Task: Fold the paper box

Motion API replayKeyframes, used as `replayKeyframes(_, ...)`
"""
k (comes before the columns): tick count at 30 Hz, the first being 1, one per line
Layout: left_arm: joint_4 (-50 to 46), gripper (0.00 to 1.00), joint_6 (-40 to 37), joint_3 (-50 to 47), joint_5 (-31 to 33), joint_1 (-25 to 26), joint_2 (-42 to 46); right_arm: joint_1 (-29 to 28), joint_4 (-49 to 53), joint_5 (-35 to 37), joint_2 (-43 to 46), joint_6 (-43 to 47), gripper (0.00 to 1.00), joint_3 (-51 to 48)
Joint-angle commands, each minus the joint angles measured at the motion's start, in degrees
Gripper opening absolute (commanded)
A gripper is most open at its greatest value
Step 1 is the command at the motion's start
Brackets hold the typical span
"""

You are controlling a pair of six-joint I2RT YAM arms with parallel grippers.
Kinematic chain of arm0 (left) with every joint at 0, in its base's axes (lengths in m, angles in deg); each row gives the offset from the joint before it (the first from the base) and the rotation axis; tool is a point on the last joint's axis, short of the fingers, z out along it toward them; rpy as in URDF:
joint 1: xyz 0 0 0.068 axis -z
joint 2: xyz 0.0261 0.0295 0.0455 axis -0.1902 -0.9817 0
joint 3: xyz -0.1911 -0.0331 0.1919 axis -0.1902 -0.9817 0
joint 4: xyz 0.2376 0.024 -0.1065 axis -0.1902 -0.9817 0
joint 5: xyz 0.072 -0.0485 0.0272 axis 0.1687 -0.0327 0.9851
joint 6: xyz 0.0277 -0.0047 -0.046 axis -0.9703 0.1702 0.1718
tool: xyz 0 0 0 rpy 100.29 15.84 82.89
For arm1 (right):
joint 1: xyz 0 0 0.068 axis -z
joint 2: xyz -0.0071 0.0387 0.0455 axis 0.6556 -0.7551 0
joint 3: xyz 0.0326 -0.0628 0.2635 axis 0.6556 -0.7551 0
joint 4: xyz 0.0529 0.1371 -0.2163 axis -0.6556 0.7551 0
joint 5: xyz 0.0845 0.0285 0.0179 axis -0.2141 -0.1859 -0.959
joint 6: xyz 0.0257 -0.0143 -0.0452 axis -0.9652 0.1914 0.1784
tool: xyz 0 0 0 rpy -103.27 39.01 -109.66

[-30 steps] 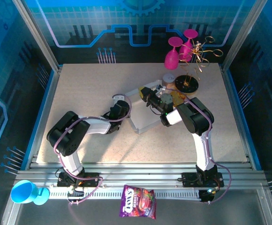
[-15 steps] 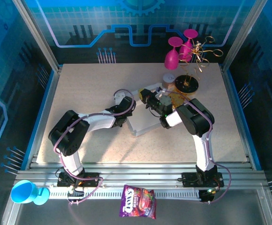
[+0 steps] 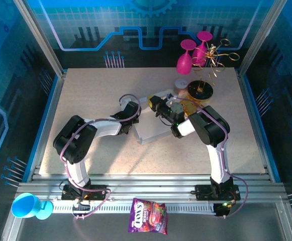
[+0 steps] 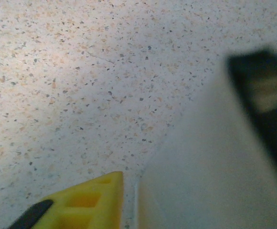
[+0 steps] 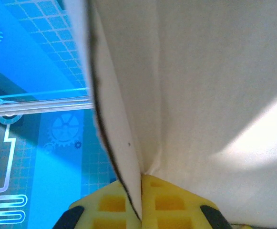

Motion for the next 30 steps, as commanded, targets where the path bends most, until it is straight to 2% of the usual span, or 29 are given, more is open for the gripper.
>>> replayKeyframes(1,-0.2,0.11,-1.6,0.2,-1.0,-2.8,-2.3,-0.5,0.8,-2.7,1.1,-0.7,0.00,-1.1)
replayKeyframes(4,-3.6,0.00,0.2,1.1,2.6,-2.8,-2.0,-0.7,0.7,-1.9,1.1,-0.9,0.00,-1.1)
replayKeyframes(8,-12.0,0.00,3.8,4.5,8.9,-2.6,-2.7,-1.6,1.5,0.5,1.8,-1.2,0.00,-1.5)
replayKeyframes(12,-25.7,0.00,12.2,10.9,16.7,-2.1,-6.3,-3.0,2.0,2.8,1.7,-1.3,0.00,-1.3)
replayKeyframes(15,-33.4,0.00,17.2,15.5,19.6,-1.4,-9.4,-3.5,2.3,4.0,1.4,-1.7,0.00,-1.2)
replayKeyframes(18,-29.9,0.00,17.0,14.5,18.1,-1.1,-9.1,-3.6,2.5,4.3,1.1,-2.1,0.00,-0.9)
replayKeyframes(25,-10.0,0.00,8.5,4.1,10.2,-1.7,-3.4,-3.3,2.8,4.5,1.3,-2.3,0.00,-0.7)
replayKeyframes(30,-4.3,0.31,4.6,-0.1,5.1,-3.3,0.2,-3.2,3.3,4.5,1.4,-2.3,0.00,-0.7)
